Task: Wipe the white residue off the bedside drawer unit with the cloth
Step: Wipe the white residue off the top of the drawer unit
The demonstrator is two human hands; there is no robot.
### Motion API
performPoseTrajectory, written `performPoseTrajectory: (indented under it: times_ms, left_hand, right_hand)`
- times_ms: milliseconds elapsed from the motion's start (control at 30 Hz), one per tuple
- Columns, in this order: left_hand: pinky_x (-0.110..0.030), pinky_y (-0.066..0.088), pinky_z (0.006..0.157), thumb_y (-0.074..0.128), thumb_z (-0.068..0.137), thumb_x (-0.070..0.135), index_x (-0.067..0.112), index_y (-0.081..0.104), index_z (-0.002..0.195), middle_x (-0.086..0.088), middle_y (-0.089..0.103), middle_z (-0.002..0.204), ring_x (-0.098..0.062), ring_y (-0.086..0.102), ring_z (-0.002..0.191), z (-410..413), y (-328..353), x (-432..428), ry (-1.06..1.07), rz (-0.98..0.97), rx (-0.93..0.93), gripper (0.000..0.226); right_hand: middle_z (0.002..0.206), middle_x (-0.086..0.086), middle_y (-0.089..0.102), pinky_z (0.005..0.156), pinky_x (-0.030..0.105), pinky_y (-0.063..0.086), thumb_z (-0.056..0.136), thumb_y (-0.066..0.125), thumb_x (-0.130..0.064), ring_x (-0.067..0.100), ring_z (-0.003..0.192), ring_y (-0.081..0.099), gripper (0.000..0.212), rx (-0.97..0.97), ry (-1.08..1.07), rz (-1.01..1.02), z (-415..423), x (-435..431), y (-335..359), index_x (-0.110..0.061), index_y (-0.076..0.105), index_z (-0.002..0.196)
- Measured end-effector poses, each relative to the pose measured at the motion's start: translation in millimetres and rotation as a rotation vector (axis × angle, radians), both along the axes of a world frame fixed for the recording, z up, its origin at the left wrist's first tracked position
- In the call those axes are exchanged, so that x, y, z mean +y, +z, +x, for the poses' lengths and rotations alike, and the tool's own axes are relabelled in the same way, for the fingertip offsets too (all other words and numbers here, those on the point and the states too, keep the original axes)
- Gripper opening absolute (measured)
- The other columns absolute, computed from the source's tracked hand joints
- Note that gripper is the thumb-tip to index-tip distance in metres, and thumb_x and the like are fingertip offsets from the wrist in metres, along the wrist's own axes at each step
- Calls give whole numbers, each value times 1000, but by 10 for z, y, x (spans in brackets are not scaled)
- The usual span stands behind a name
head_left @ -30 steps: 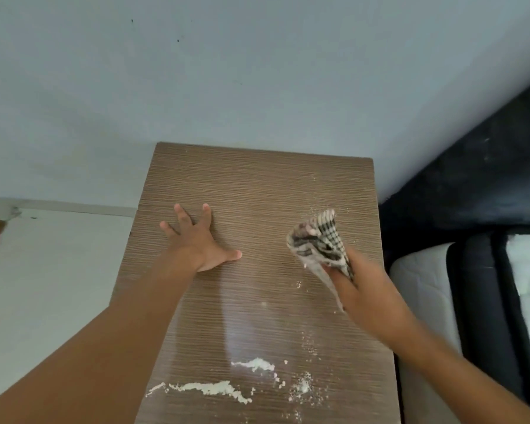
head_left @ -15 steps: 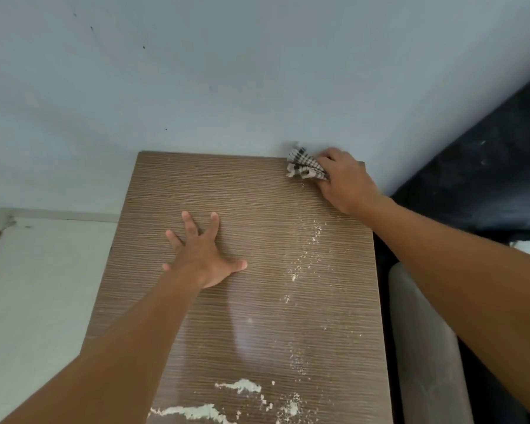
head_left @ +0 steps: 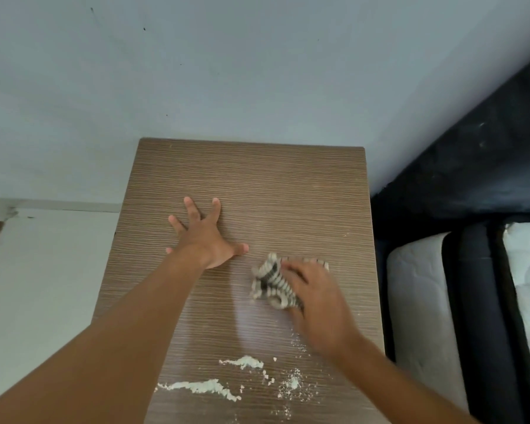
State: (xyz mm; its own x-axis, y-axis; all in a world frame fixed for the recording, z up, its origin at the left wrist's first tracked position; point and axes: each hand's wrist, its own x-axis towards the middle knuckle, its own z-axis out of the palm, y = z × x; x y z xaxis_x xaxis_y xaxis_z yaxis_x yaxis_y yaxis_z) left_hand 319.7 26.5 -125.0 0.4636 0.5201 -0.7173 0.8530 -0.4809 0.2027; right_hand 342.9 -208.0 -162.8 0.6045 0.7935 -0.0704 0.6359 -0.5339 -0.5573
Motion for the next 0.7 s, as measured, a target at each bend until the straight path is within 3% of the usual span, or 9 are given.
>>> performPoseTrajectory:
  times_ms: [100, 200, 300, 433, 567, 700]
  left_hand:
    - [-66, 9, 115, 73, 72, 61, 43, -13, 151, -1, -38, 156, -43, -28, 142, -3, 2, -4, -7, 1, -5, 118]
    - [-66, 8, 115, 74, 69, 63, 43, -16, 150, -1, -40, 155, -41, -29, 142, -14, 8, -36, -15, -1, 6, 123]
    - [-66, 8, 114, 75, 67, 63, 43, -17, 150, 0, -41, 154, -39, -30, 142, -24, 7, -94, -21, -8, 5, 125]
    - [-67, 11, 114, 77, 69, 60, 41, -15, 151, -1, -40, 155, -39, -29, 143, -26, 30, -180, -15, -18, -19, 124]
    - [-67, 13, 114, 77, 68, 60, 41, -14, 151, -2, -39, 155, -40, -29, 143, -10, 21, -243, -17, -19, -11, 125]
    - [-67, 12, 113, 78, 67, 59, 41, -14, 151, -1, -38, 155, -40, -29, 143, -15, -8, -237, -10, -28, -26, 126]
  right_hand:
    - [127, -9, 54, 99, 36, 44, 74, 63, -38, 11, 115, 50, 60, 12, 84, -5, -568, -246, 22, -27, 49, 132]
    - [123, -11, 55, 102, 33, 42, 70, 65, -23, 7, 115, 48, 59, 54, 155, 70, -905, -405, 1, -28, 52, 127]
    - [113, -14, 58, 86, 28, 50, 75, 55, -18, 4, 105, 54, 48, 154, 70, 120, -885, -439, 121, -32, 56, 121]
    - [98, -18, 58, 68, 11, 43, 87, 42, -27, -1, 88, 55, 29, 320, -148, 153, -269, -341, 542, -34, 52, 113]
    - [92, -13, 60, 67, 23, 47, 93, 51, -18, 4, 80, 57, 18, 188, -203, 159, 649, -176, 674, -27, 56, 108]
    - [100, -1, 61, 72, 35, 46, 95, 51, -20, 22, 91, 59, 19, -50, -226, 53, 1492, 109, 667, -22, 57, 113]
